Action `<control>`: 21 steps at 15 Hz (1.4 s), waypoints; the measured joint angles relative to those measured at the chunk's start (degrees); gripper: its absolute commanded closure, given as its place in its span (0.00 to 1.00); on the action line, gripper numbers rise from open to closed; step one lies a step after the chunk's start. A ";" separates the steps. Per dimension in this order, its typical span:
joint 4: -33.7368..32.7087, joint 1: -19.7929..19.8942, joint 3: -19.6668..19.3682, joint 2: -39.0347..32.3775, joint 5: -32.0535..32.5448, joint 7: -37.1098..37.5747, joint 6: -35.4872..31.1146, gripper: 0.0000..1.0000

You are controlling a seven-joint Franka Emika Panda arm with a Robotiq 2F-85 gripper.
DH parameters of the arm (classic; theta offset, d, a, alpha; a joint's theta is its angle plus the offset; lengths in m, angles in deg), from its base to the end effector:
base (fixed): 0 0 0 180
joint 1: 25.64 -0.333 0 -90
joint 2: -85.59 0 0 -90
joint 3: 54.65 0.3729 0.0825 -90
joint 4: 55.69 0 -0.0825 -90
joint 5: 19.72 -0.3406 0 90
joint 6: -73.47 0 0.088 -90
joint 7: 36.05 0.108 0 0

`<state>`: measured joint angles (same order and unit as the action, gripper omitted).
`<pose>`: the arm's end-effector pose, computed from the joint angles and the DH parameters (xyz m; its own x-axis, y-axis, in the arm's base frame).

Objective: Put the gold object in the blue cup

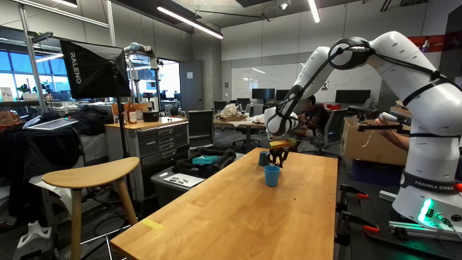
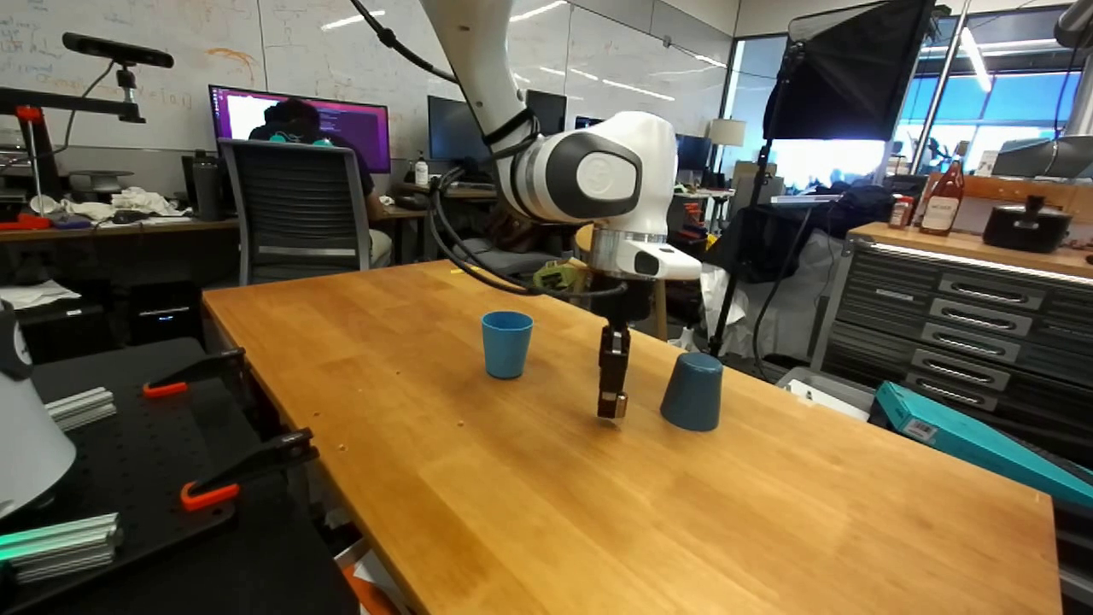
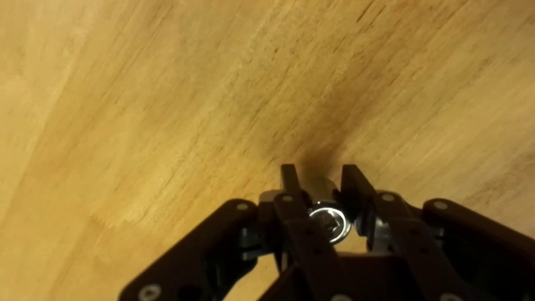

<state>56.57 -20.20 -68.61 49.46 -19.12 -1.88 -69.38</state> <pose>0.5836 -0.1912 0.2325 0.6328 -0.7742 0.0145 -0.7647 -0.6219 0.1688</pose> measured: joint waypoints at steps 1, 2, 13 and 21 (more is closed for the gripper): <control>0.24 -0.15 0.02 1.41 0.00 -0.95 0.79 0.88; 0.62 -0.22 0.12 3.15 0.00 -2.11 1.85 0.88; 10.02 -1.05 8.29 19.21 -4.82 -16.15 17.90 0.88; 11.83 -4.63 11.62 18.55 -8.17 -15.99 17.79 0.88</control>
<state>68.40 -24.83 -56.99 68.00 -27.29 -17.87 -51.59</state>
